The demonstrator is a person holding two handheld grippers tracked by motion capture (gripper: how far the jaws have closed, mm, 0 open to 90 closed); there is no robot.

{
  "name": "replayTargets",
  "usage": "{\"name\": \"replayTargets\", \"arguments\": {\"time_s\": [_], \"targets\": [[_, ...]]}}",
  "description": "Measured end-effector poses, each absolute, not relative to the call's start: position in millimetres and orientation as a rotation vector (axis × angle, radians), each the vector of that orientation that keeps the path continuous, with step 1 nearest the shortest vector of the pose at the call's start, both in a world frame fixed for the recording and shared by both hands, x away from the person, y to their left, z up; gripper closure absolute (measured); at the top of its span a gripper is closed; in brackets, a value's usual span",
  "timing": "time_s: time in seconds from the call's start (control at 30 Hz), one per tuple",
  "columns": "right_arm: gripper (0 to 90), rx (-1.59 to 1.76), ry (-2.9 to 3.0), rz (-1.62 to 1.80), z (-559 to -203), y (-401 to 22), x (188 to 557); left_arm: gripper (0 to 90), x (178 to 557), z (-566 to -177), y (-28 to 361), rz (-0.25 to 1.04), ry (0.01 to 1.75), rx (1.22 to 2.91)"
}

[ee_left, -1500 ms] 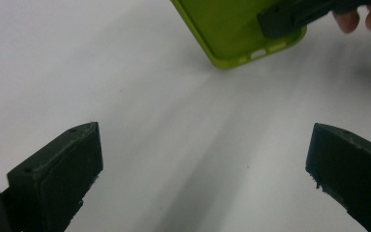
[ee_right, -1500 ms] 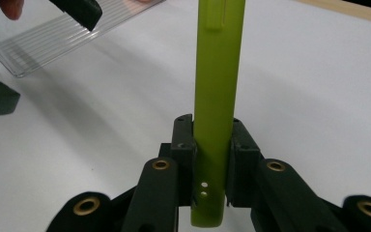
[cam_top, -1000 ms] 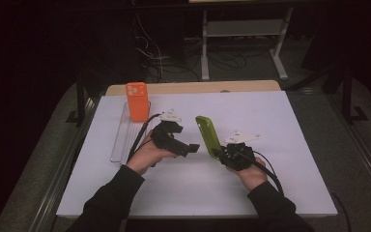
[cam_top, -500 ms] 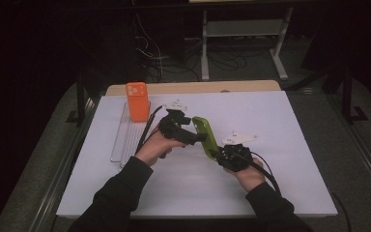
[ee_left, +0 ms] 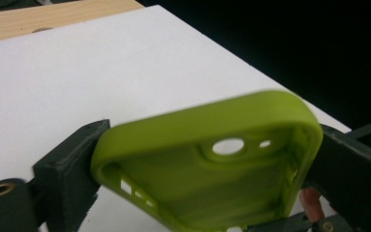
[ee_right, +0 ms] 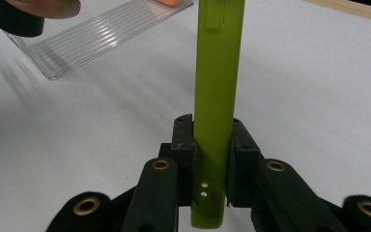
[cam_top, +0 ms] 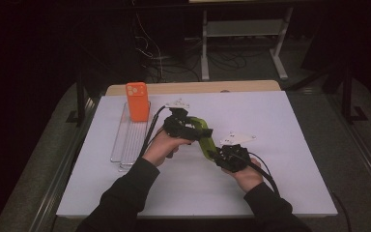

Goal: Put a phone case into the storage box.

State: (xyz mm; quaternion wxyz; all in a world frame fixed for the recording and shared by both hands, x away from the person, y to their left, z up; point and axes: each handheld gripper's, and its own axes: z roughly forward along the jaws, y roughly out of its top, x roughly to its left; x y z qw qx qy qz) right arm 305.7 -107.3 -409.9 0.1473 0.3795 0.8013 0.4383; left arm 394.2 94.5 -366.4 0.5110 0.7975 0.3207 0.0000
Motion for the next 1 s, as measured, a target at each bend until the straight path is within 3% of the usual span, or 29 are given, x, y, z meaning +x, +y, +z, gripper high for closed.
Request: {"name": "replayTargets", "arguments": {"time_s": [0.47,0.77,1.0], "targets": [[74.5,1.085,2.331,1.226,-416.3,-109.1,309.1,13.1,395.7,-363.7,88.4,0.015,0.732,1.926],[35.3,1.087,2.355,1.22,-412.9,-120.4,314.7,14.2,399.0,-349.4,92.4,0.08,0.743,1.941],[11.9,1.066,2.343,1.236,-416.7,-140.4,319.6,14.4,401.7,-327.6,106.8,0.118,0.77,1.936]]}}
